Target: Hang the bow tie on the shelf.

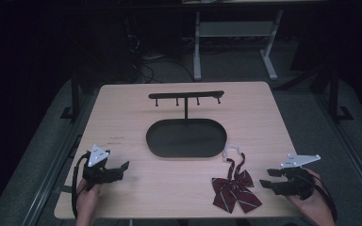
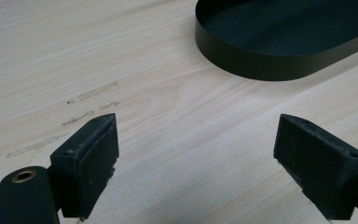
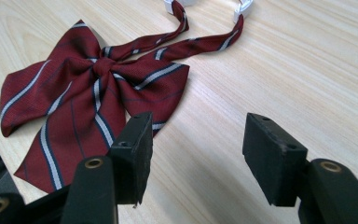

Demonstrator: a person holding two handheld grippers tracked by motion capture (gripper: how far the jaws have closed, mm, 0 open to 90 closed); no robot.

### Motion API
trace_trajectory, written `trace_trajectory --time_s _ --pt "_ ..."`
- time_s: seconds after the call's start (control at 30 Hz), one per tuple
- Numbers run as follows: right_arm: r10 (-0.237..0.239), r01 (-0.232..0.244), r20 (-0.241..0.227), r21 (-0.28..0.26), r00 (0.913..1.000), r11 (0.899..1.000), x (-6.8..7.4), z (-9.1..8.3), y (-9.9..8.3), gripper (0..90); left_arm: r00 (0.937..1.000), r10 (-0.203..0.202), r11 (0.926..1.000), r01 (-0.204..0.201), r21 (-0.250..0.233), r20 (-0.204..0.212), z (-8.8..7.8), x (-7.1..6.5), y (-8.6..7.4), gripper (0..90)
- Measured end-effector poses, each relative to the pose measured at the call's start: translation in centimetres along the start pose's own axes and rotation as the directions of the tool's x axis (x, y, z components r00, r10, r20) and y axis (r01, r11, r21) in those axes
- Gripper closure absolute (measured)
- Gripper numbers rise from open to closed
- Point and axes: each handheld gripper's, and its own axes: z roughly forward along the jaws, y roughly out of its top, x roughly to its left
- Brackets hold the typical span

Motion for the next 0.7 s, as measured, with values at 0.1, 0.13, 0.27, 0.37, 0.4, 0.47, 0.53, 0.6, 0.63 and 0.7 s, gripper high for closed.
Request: trace_trajectory --time_s 0.1,0.13,0.27,0.37,0.4,0.47,0.53,0.6,0.63,0.7 --pt "0.000 0.000 0.000 0.000 1.0000 1.000 0.0 0.0 0.1 41.7 1.0000 0.005 1.0000 -0.005 0.003 0.001 0.0 0.0 0.0 13.6" --pt "-0.005 0.005 0.000 -0.002 1.0000 1.000 0.0 0.0 0.2 41.5 1.0000 0.006 1.0000 -0.006 0.003 0.002 0.0 0.0 0.0 13.6" --pt "-0.016 0.016 -0.001 -0.004 0.9999 1.000 0.2 0.1 0.7 41.1 0.9999 0.016 0.9999 -0.016 0.005 0.005 -0.1 0.0 0.0 13.6" --pt "-0.028 0.028 -0.006 -0.006 0.9996 1.000 0.4 0.1 1.1 41.0 0.9999 0.016 0.9998 -0.016 0.008 0.005 0.0 0.0 0.0 13.6" --pt "-0.019 0.019 -0.005 0.000 0.9998 1.000 0.5 0.0 1.4 41.0 0.9999 0.014 0.9998 -0.014 0.010 0.006 0.0 -0.1 0.0 13.5" --pt "-0.026 0.026 -0.013 -0.001 0.9996 1.000 0.7 -0.1 1.9 41.0 0.9998 0.021 0.9997 -0.021 0.010 0.006 -0.1 -0.1 0.0 13.5" --pt "-0.041 0.041 -0.016 0.000 0.9990 0.999 0.7 -0.1 2.3 41.0 0.9998 0.019 0.9998 -0.019 0.009 0.002 -0.2 -0.1 0.0 13.6" --pt "-0.043 0.042 -0.020 -0.005 0.9989 0.999 0.8 -0.3 2.8 41.1 0.9999 0.015 0.9999 -0.015 0.009 0.001 -0.2 -0.1 0.0 13.5" --pt "-0.052 0.052 -0.022 -0.009 0.9984 0.999 0.9 -0.3 3.0 41.1 0.9999 0.016 0.9998 -0.016 0.008 0.002 -0.2 -0.1 0.0 13.5" --pt "-0.065 0.065 -0.026 -0.009 0.9976 0.998 1.2 -0.3 3.5 41.1 0.9998 0.017 0.9998 -0.017 0.005 0.003 -0.2 -0.1 0.0 13.6"
